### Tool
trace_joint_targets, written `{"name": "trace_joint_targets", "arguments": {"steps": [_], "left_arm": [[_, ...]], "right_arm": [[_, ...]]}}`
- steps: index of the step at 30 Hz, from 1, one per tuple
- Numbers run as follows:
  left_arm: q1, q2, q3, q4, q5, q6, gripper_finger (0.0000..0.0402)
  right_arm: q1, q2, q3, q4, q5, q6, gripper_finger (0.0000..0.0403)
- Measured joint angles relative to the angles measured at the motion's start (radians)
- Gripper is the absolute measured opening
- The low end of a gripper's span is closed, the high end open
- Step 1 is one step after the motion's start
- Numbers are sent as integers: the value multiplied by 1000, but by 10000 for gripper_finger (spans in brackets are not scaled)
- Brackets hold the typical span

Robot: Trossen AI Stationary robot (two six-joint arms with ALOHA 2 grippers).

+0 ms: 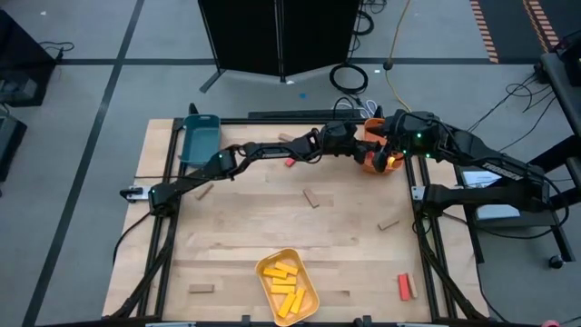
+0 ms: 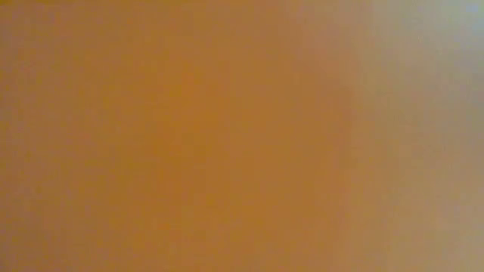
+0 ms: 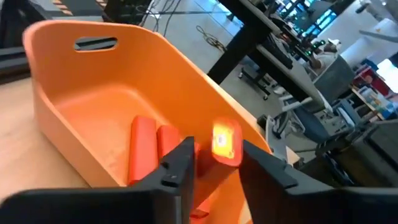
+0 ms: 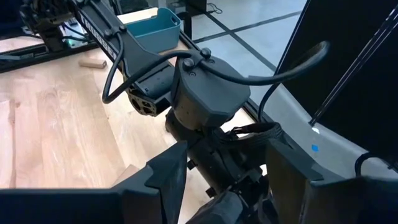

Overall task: Sort blocks
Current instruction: Put the red block into the orange bin

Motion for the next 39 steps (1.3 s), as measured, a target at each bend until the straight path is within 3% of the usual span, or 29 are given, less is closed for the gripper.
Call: {"name": "trace_joint_targets", "arguments": {"steps": [4,9,18,22,25,32,39], "left_arm": [[0,0,0,-1,24,5,143],[7,-1,0,-1,92,46,150],[68,-76,8,-48,382,19,152],[69,-162,8,-220,458,174,152],[68,-267,8,-411,438,351,153],[60,-524,9,-887,216,754,153],[126,-717,6,-1145,229,862,153]], "right_arm": [[0,0,0,-6,0,2,162],[0,-1,0,-8,0,-1,162],[0,-4,0,-9,-1,-23,162],[4,-9,18,-32,-14,35,162],[30,3,54,-110,-113,97,162],[207,80,95,-263,-352,320,162],[486,216,88,-335,-472,674,162]]}}
